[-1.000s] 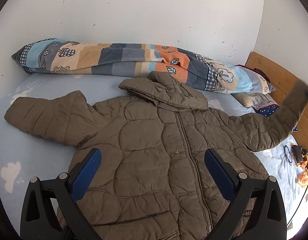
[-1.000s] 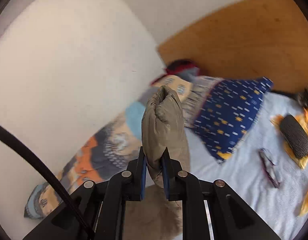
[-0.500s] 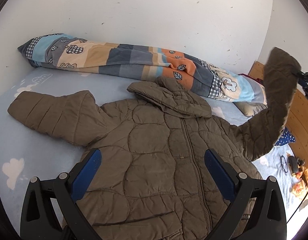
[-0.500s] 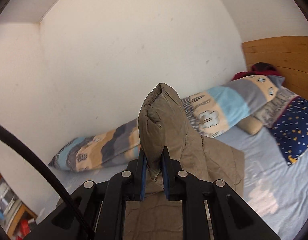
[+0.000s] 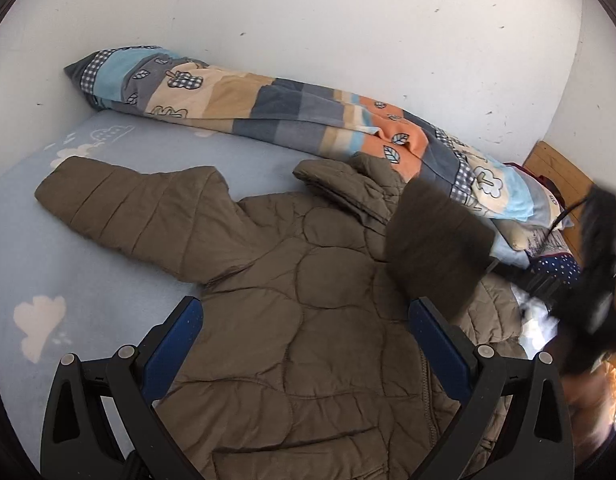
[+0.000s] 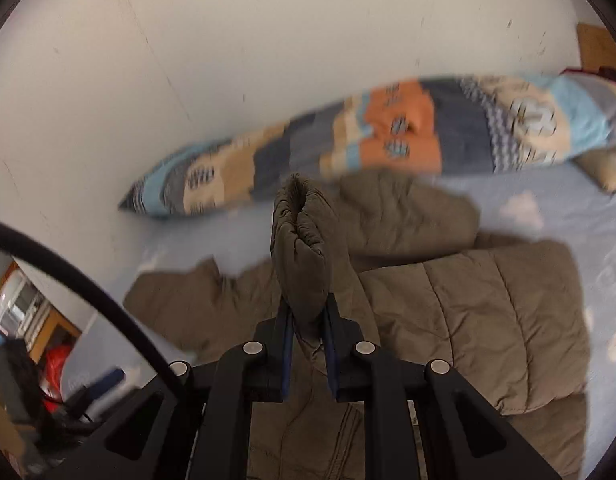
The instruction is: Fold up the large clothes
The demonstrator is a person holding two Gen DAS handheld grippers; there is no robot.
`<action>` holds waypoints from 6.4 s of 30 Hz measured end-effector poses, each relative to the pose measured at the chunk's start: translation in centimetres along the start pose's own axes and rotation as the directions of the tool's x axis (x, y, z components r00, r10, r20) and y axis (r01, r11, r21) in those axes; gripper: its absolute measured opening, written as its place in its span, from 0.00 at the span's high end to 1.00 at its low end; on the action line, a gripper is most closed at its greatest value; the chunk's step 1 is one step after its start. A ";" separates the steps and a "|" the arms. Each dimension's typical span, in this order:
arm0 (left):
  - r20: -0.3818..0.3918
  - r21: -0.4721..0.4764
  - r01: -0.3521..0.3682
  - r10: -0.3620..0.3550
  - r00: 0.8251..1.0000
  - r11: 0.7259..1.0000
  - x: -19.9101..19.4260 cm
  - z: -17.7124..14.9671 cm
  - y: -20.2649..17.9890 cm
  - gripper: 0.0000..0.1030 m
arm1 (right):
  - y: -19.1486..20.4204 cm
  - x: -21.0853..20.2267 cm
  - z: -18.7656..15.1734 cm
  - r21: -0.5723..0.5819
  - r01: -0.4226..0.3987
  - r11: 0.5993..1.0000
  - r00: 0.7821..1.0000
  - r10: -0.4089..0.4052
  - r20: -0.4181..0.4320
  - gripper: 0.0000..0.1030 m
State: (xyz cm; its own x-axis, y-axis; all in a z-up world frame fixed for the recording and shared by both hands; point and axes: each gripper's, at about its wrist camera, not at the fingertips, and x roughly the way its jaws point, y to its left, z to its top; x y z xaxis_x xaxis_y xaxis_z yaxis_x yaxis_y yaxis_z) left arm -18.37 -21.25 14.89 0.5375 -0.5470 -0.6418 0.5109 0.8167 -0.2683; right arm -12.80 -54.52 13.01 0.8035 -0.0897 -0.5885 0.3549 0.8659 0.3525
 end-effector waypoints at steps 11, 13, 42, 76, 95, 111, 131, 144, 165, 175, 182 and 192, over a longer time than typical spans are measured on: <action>0.001 -0.026 -0.020 0.020 1.000 0.999 0.0 0.3 0.8 0.01 | 2.0 7.7 -6.1 -0.067 -0.041 0.997 0.985 0.029 -0.167 0.86; 0.001 -0.024 -0.024 0.024 1.000 0.999 0.1 0.3 0.8 0.01 | 2.0 8.5 -6.9 -0.046 -0.054 0.997 0.979 0.044 -0.197 0.85; -0.329 -0.240 0.250 -0.321 0.888 0.938 11.5 0.1 1.2 0.01 | -14.3 -7.2 -5.7 0.436 0.231 0.869 0.973 -0.210 -0.098 0.42; -0.315 -0.109 -0.014 -0.021 0.949 0.994 14.6 2.3 0.7 0.42 | -19.8 -0.6 -6.0 0.344 0.333 0.878 0.934 -0.257 -0.248 0.65; -0.176 -0.246 -0.110 0.067 0.982 0.963 3.9 0.9 11.8 0.29 | -14.3 1.2 -5.8 0.136 0.362 0.922 0.909 -0.317 -0.270 0.60; -0.156 -0.325 -0.153 0.106 0.982 0.933 4.1 3.4 18.0 0.29 | -7.1 5.0 -6.6 -0.081 0.278 0.957 0.921 -0.290 -0.262 0.53; -0.127 -0.550 -0.210 0.168 0.978 0.808 3.1 4.4 31.1 0.29 | -1.4 3.1 -6.5 -0.145 0.154 0.977 0.958 -0.183 -0.220 0.51; -0.017 -0.632 -0.100 0.115 0.993 0.768 5.0 7.2 38.1 0.29 | 0.7 1.9 -7.1 -0.141 0.078 0.987 0.971 -0.107 -0.215 0.50; 0.090 -0.759 0.041 0.042 0.995 0.650 12.1 6.8 45.3 0.35 | 0.6 3.0 -8.6 -0.154 0.060 0.986 0.959 -0.100 -0.266 0.50; 0.127 -0.744 0.033 0.093 0.988 0.668 13.7 7.6 45.4 0.70 | 0.9 3.5 -9.3 -0.166 0.042 0.985 0.957 -0.088 -0.276 0.50; 0.183 -0.760 0.115 0.040 0.982 0.640 12.8 7.4 45.7 0.80 | 0.4 3.5 -9.1 -0.145 0.059 0.988 0.959 -0.096 -0.266 0.50; 0.276 -0.652 0.204 -0.022 0.961 0.730 6.8 12.1 39.0 0.82 | -1.4 1.5 -7.4 -0.049 0.093 0.995 0.975 -0.101 -0.198 0.50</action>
State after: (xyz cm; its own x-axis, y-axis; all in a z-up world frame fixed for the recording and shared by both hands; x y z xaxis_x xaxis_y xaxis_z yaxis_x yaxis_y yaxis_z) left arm 13.34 4.68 8.69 0.6906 -0.5943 -0.4121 0.0449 0.6040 -0.7957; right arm -15.60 -52.18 6.24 0.6528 -0.0770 -0.7537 0.4043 0.8767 0.2607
